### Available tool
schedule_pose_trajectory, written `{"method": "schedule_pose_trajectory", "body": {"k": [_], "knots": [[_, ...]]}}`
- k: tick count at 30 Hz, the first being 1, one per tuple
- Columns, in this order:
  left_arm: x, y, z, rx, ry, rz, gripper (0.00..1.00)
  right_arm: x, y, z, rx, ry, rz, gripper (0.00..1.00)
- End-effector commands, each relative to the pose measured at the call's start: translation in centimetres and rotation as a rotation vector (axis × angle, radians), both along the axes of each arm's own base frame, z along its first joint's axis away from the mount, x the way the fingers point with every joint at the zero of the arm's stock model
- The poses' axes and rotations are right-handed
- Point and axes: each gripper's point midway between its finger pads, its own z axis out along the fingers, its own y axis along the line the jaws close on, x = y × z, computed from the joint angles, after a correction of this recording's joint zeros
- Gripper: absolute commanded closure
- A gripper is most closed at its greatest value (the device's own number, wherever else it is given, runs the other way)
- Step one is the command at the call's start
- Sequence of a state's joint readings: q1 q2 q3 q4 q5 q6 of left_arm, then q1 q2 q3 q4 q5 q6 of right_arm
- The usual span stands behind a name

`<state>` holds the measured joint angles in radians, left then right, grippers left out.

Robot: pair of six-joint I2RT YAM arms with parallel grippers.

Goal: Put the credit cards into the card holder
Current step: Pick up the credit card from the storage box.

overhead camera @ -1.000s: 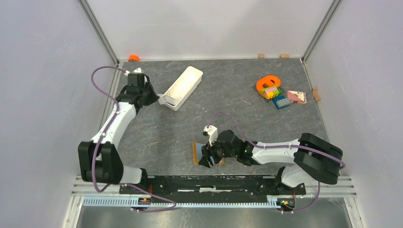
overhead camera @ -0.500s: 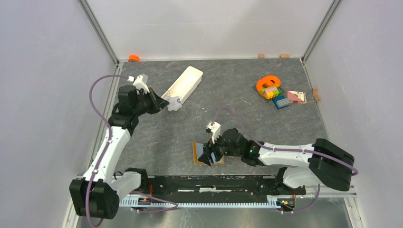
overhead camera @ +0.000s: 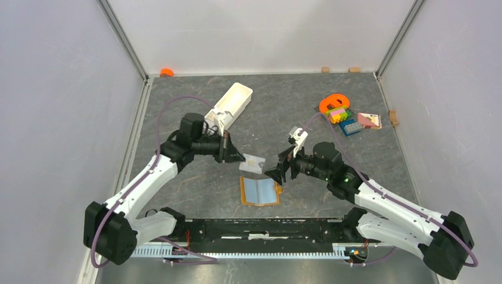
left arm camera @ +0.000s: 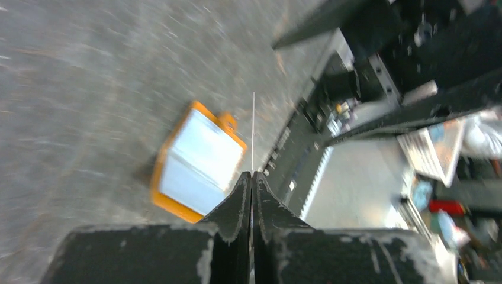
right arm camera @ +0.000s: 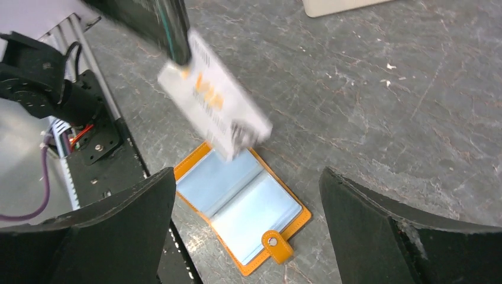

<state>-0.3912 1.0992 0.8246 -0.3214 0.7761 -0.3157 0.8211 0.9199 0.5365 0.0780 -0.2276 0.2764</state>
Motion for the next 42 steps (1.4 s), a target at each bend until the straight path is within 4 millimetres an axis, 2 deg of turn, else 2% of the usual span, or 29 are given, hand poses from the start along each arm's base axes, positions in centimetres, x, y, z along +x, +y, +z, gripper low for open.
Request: {"method": "schedule_pose_trajectory", "body": {"k": [1, 4, 6, 10, 12, 15, 19, 21, 23, 25, 26, 28, 29, 31, 32, 35, 38, 42], "knots": [[-4.8, -2.8, 0.8, -0.044, 0.0, -0.287, 0.98, -1.5, 0.5, 3.4, 0.027, -0.06, 0.16, 0.05], [-6.8, -3.8, 0.7, -0.06, 0.034, -0.374, 0.98, -3.2, 1.5, 4.1, 0.056, -0.04, 0.283, 0.07], [-7.4, -4.1, 0.6, -0.064, 0.042, -0.405, 0.98, -4.5, 2.1, 3.8, 0.066, 0.0, 0.374, 0.11], [-8.0, -4.5, 0.2, -0.06, 0.055, -0.429, 0.98, -7.2, 2.7, 2.6, 0.099, 0.104, 0.528, 0.25], [-8.1, -4.6, 0.2, -0.058, 0.059, -0.437, 0.98, -7.7, 2.8, 2.1, 0.106, 0.125, 0.546, 0.34], [-8.4, -4.7, 0.1, -0.057, 0.058, -0.444, 0.98, -7.6, 2.6, 1.2, 0.087, 0.141, 0.533, 0.39], [-8.7, -4.9, 0.1, -0.057, 0.062, -0.46, 0.98, -7.6, 2.8, 0.2, 0.091, 0.171, 0.53, 0.54], [-9.1, -5.1, 0.1, -0.06, 0.07, -0.476, 0.98, -7.6, 2.8, -0.2, 0.093, 0.187, 0.525, 0.58], [-9.5, -5.3, 0.2, -0.063, 0.071, -0.493, 0.98, -7.5, 3.0, -0.5, 0.094, 0.2, 0.522, 0.7], [-9.6, -5.4, 0.1, -0.055, 0.075, -0.49, 0.98, -7.4, 3.1, -0.9, 0.099, 0.219, 0.512, 0.92], [-9.5, -5.5, 0.0, -0.048, 0.074, -0.48, 0.96, -7.2, 3.1, -1.2, 0.094, 0.228, 0.493, 1.0], [-8.4, -5.6, 0.0, -0.021, 0.069, -0.393, 0.64, -6.1, 2.7, -2.5, 0.058, 0.252, 0.403, 1.0], [-7.1, -5.4, -0.3, 0.01, 0.046, -0.307, 0.47, -5.7, 2.5, -3.3, 0.041, 0.272, 0.358, 1.0], [-4.2, -4.2, -0.9, 0.08, -0.008, -0.079, 0.27, -4.8, 1.8, -5.3, 0.011, 0.325, 0.255, 1.0], [-2.9, -3.2, -1.6, 0.118, -0.016, 0.042, 0.21, -4.6, 1.5, -6.3, 0.003, 0.36, 0.206, 1.0], [-1.4, -1.0, -3.0, 0.153, 0.02, 0.264, 0.12, -4.3, 0.8, -8.8, 0.01, 0.46, 0.091, 1.0], [-1.7, 0.3, -5.5, 0.187, 0.131, 0.383, 0.08, -4.4, 0.8, -9.9, 0.065, 0.531, 0.033, 1.0], [-3.2, 0.7, -9.0, 0.25, 0.219, 0.416, 0.04, -4.6, 0.8, -10.6, 0.121, 0.596, -0.011, 1.0]]}}
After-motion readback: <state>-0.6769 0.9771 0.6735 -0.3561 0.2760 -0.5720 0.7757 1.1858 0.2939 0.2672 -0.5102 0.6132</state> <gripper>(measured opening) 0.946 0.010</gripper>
